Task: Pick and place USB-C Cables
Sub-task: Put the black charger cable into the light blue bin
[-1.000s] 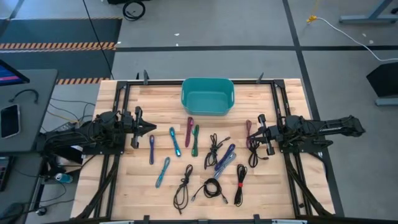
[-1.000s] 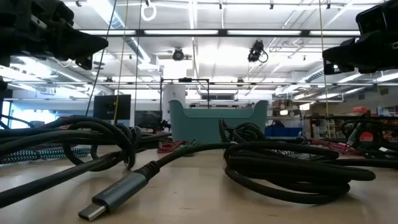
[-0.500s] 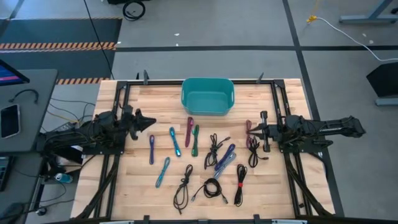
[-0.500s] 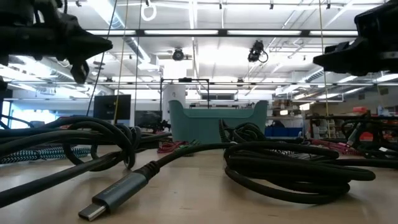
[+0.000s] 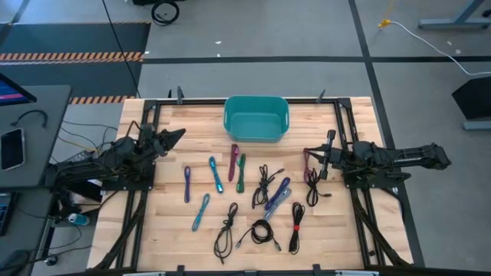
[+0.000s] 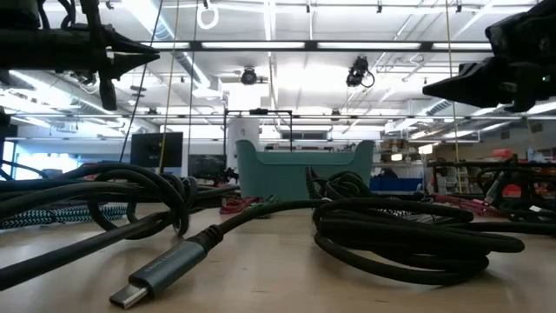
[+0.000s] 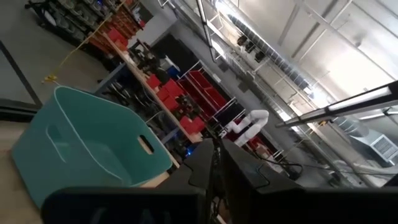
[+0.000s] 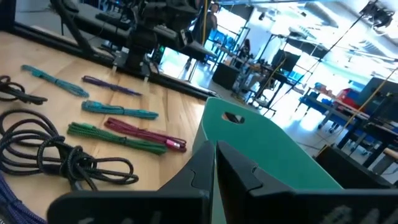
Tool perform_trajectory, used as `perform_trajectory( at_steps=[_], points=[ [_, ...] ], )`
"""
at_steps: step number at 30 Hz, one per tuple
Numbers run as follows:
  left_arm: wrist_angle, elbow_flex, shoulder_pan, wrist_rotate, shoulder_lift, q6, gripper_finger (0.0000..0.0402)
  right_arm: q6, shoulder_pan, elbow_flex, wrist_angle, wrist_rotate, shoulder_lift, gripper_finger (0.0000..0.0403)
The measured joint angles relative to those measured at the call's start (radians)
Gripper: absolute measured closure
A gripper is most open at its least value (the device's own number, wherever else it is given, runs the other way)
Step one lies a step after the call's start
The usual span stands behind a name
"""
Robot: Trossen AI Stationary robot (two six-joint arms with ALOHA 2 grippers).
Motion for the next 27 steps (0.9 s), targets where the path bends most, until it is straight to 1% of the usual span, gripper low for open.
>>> perform_trajectory(
  at_steps=[6,9,13,17,20,23,27],
  points=[
    [0.0,0.0,0.0,0.0,0.0,0.003,0.0365,0.0,0.0,0.0,0.019,-0.015,0.0,0.0379],
    [0.0,0.0,0.0,0.0,0.0,0.003,0.0365,0.038,0.001,0.0,0.06,-0.065,0.0,0.0379],
    [0.0,0.0,0.0,-0.001,0.0,0.003,0.0365,0.269,0.006,0.0,0.164,-0.183,0.0,0.0379],
    [0.0,0.0,0.0,0.0,0.0,-0.009,0.0365,0.59,0.008,0.0,0.334,-0.246,0.0,0.0379],
    [0.0,0.0,0.0,0.0,0.0,-0.009,0.0365,0.799,0.008,0.0,0.478,-0.241,0.0,0.0379],
    [0.0,0.0,0.0,0.0,0.0,-0.009,0.0365,0.949,0.008,0.0,0.619,-0.212,0.0,0.0379],
    [0.0,0.0,0.0,0.0,0.0,-0.009,0.0365,0.993,0.008,0.0,0.731,-0.12,0.0,0.0379]
  ],
)
